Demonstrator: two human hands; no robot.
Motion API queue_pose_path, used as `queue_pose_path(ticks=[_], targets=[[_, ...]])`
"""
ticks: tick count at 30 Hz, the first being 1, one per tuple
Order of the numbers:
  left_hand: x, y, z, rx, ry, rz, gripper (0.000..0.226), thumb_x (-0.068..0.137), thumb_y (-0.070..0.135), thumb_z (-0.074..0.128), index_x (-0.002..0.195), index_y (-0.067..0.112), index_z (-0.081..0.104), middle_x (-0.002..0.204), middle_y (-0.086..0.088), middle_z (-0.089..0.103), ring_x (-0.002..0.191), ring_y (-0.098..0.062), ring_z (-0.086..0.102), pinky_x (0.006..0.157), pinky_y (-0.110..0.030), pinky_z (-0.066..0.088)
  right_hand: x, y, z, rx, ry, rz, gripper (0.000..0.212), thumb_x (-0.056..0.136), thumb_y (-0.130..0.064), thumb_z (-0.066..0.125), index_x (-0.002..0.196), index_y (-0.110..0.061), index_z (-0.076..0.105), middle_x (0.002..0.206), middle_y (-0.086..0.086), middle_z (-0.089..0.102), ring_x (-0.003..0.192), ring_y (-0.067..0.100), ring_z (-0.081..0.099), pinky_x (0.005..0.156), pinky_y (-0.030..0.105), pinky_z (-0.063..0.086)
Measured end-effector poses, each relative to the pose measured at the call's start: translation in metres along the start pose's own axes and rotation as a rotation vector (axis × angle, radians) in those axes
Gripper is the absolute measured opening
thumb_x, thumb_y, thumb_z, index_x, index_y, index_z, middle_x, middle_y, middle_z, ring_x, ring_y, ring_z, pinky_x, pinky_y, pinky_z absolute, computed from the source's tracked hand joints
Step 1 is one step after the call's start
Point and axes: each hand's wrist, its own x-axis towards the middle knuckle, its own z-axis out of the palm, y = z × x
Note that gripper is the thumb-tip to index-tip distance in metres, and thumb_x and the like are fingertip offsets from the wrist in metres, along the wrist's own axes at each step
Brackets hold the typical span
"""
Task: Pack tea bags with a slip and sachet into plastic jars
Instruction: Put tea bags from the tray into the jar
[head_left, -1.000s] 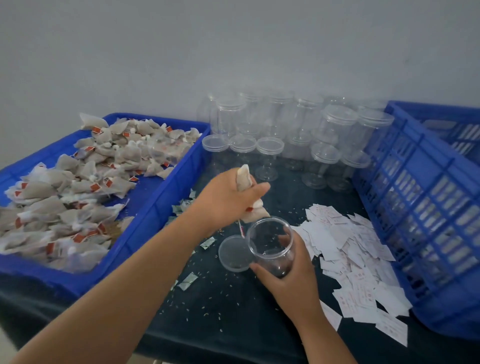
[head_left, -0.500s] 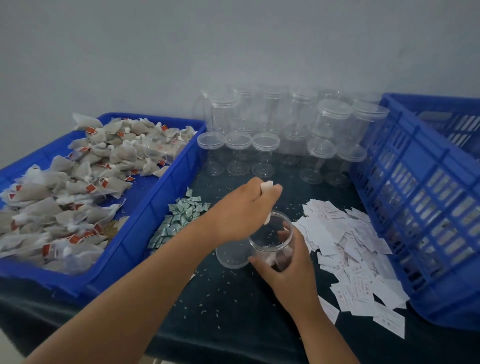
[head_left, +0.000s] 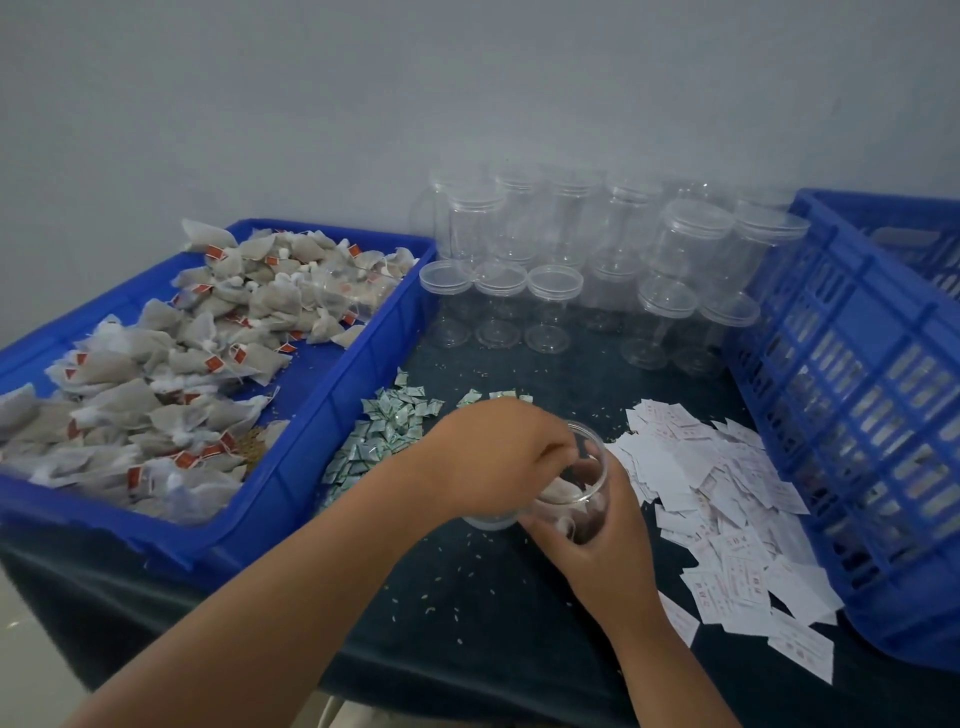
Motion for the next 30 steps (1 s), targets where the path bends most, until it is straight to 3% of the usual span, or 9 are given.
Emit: queue_pose_path(ticks=[4,7,9,12,16,21,24,26,30], targets=[[-0.025,-0.024,-0.027,-0.224,0.282,-0.091,0.014,0.104,0.039,0.059,0.105,0.038,0.072,0.09,0.021,0.071,0.084,0.002,0.065,0.075,-0.025,0.054,-0.001,-0.007,0.0,-0.001,0.001,-0.042,0.084,0.074,-0.05,0.096,0.143,-0.054,0.05,0.13,-0.023,0.067,0.12,0.002,0.068,0.089,0.015,0.058],[-0.046,-0.07,-0.059,-0.181,0.403,-0.28,0.013,0.103,0.038,0.059,0.094,0.037,0.069,0.083,0.019,0.07,0.074,0.002,0.064,0.067,-0.025,0.051,-0.002,-0.006,0.0,-0.032,-0.002,-0.015,0.089,0.066,-0.056,0.093,0.143,-0.057,0.047,0.129,-0.028,0.064,0.12,-0.003,0.064,0.09,0.019,0.055],[-0.06,-0.111,-0.079,-0.009,0.293,-0.484,0.017,0.104,0.032,0.057,0.095,0.026,0.071,0.092,0.01,0.072,0.082,-0.007,0.066,0.07,-0.03,0.051,-0.001,-0.003,0.0,-0.045,-0.016,-0.003,0.09,0.064,-0.057,0.091,0.142,-0.057,0.046,0.13,-0.031,0.062,0.12,-0.005,0.063,0.095,0.027,0.054],[-0.08,-0.165,-0.086,0.214,-0.082,-0.736,0.021,0.103,0.021,0.058,0.114,0.014,0.073,0.119,-0.004,0.072,0.105,-0.024,0.068,0.091,-0.042,0.056,-0.002,-0.005,0.002,-0.063,-0.032,-0.006,0.091,0.063,-0.057,0.092,0.14,-0.063,0.043,0.131,-0.038,0.06,0.121,-0.015,0.059,0.095,0.021,0.05],[-0.099,-0.192,-0.054,0.192,-0.535,-0.853,0.032,0.1,0.027,0.064,0.129,0.017,0.069,0.122,-0.005,0.071,0.097,-0.023,0.071,0.08,-0.035,0.06,-0.003,-0.006,0.003,-0.085,-0.044,0.021,0.09,0.061,-0.057,0.093,0.135,-0.069,0.043,0.127,-0.042,0.059,0.115,-0.019,0.059,0.088,0.02,0.05],[-0.103,-0.205,-0.028,0.215,-0.403,-0.886,0.017,0.086,0.011,0.065,0.096,0.011,0.079,0.086,-0.007,0.076,0.069,-0.02,0.067,0.067,-0.031,0.054,-0.003,-0.001,0.003,-0.078,-0.033,0.045,0.091,0.061,-0.057,0.093,0.138,-0.066,0.044,0.128,-0.035,0.062,0.113,-0.014,0.063,0.092,0.029,0.054],[-0.105,-0.21,-0.04,0.233,-0.39,-0.873,0.024,0.085,0.036,0.077,0.103,0.021,0.076,0.102,-0.001,0.073,0.091,-0.021,0.069,0.083,-0.037,0.058,-0.002,-0.002,0.005,-0.076,-0.031,0.036,0.088,0.062,-0.056,0.093,0.135,-0.067,0.046,0.127,-0.035,0.062,0.112,-0.013,0.064,0.089,0.027,0.053],[-0.111,-0.211,-0.05,0.264,-0.561,-0.896,0.041,0.078,0.053,0.077,0.109,0.026,0.076,0.104,0.004,0.074,0.095,-0.02,0.07,0.087,-0.039,0.058,-0.002,-0.002,0.006,-0.075,-0.024,0.033,0.087,0.062,-0.056,0.093,0.133,-0.069,0.046,0.127,-0.035,0.062,0.112,-0.013,0.065,0.087,0.026,0.052],[-0.117,-0.203,-0.045,0.249,-0.705,-0.927,0.046,0.083,0.032,0.078,0.128,0.023,0.071,0.1,0.003,0.076,0.088,-0.015,0.074,0.071,-0.03,0.06,-0.002,-0.001,0.005,-0.063,-0.015,0.041,0.086,0.061,-0.056,0.092,0.132,-0.07,0.046,0.125,-0.035,0.063,0.11,-0.013,0.066,0.087,0.023,0.051]])
